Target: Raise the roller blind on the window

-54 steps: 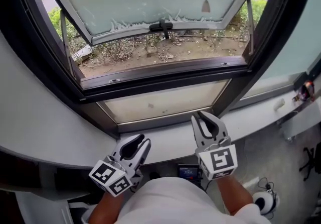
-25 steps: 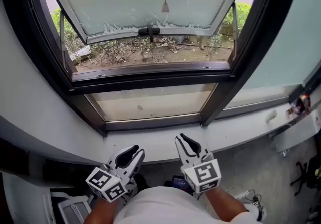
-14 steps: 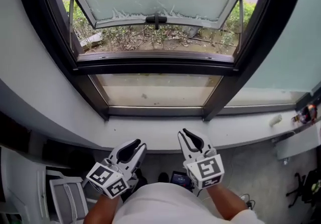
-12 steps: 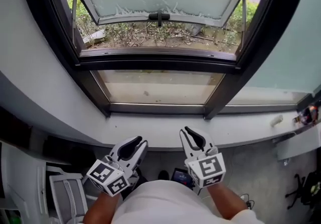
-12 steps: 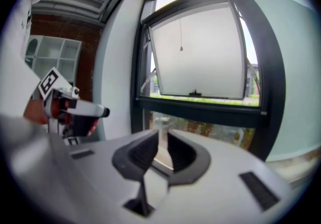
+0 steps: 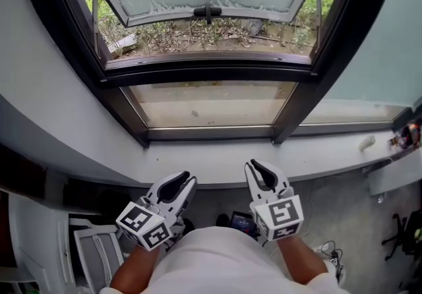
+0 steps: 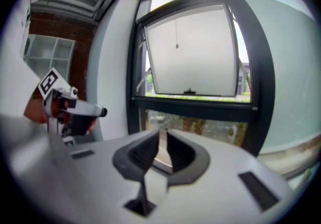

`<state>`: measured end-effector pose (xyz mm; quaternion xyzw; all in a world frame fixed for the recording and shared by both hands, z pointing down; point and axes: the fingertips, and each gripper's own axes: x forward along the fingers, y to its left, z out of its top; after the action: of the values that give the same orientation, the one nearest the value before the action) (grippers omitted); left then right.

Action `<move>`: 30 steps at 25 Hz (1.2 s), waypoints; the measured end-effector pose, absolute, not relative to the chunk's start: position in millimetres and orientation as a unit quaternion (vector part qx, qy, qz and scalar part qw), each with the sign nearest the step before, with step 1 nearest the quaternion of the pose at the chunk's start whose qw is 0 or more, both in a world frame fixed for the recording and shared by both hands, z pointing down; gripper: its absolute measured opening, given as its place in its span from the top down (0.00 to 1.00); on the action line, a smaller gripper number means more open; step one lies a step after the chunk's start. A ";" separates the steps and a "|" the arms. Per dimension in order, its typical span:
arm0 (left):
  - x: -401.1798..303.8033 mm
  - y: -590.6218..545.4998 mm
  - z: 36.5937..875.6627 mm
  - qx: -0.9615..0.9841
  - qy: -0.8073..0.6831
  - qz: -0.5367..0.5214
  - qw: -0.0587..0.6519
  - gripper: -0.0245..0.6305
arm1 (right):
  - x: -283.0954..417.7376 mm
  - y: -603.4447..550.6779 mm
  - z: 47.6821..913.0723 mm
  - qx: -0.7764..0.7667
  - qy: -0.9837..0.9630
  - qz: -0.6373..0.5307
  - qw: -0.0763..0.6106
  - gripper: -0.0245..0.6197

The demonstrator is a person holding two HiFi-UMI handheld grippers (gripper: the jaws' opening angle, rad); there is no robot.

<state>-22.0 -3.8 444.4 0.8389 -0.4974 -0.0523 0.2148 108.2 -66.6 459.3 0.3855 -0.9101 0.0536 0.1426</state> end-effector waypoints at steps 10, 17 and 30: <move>-35.5 4.5 443.0 0.849 -0.478 -0.047 0.220 0.81 | 96.6 -50.6 460.8 0.400 -0.903 0.071 0.141 0.90; -45.4 8.4 444.0 0.852 -0.472 -0.050 0.222 0.81 | 81.1 -44.3 457.5 0.397 -0.904 0.068 0.143 0.93; -58.3 8.7 445.5 0.854 -0.465 -0.047 0.228 0.81 | 62.0 -45.0 458.0 0.393 -0.905 0.071 0.150 0.93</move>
<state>-58.3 8.7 445.5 0.8543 -0.4649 -0.0469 0.2279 62.0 -45.0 458.0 0.3927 -0.9046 0.0706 0.1498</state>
